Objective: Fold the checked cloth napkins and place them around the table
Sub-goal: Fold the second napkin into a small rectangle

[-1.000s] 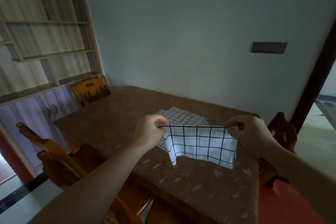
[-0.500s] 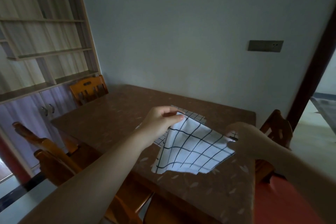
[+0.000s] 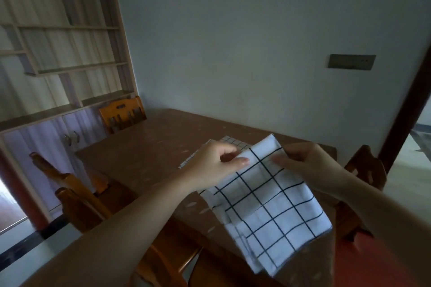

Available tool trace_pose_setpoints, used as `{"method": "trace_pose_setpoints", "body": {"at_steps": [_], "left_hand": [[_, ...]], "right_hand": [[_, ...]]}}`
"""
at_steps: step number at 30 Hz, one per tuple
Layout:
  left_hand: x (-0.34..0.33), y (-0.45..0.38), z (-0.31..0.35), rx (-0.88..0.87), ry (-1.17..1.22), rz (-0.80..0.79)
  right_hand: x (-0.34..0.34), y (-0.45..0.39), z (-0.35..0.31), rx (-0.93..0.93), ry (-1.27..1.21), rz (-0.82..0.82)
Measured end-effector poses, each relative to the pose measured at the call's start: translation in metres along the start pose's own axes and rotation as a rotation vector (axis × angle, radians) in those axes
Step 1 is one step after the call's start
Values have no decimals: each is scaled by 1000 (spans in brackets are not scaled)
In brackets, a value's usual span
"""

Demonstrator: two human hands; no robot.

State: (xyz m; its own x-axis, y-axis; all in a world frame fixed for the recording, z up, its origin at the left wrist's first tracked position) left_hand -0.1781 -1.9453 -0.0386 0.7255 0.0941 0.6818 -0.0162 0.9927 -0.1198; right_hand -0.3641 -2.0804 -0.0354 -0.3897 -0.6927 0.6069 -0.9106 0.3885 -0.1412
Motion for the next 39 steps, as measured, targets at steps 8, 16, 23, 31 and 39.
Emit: {"method": "trace_pose_setpoints", "body": {"at_steps": [8,16,23,31,39], "left_hand": [[9,0,7,-44,7,34],[25,8,6,-18,133,88],[15,8,1,51,422,273],[4,1,20,-79,481,166],[0,-1,15,25,682,216]], "right_hand": [[4,4,-27,145,86,-8],[15,2,-32,258,111,214],[14,8,-36,154,476,209],[-19,-9,-64,376,375,270],[-11,-6,-59,267,172,275]]}}
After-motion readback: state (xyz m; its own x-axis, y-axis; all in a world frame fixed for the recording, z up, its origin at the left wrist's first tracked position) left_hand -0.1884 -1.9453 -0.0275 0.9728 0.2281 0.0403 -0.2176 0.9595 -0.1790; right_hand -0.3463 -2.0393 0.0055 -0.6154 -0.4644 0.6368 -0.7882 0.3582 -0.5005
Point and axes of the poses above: each hand's wrist, its own y-axis away from the middle knuckle, its own x-axis out of the back of the hand, z = x × y, the point moved 1 cm from there along -y, towards the middle knuckle, and after that the axes turned 15 degrees about -z, right-handed, at the moved point
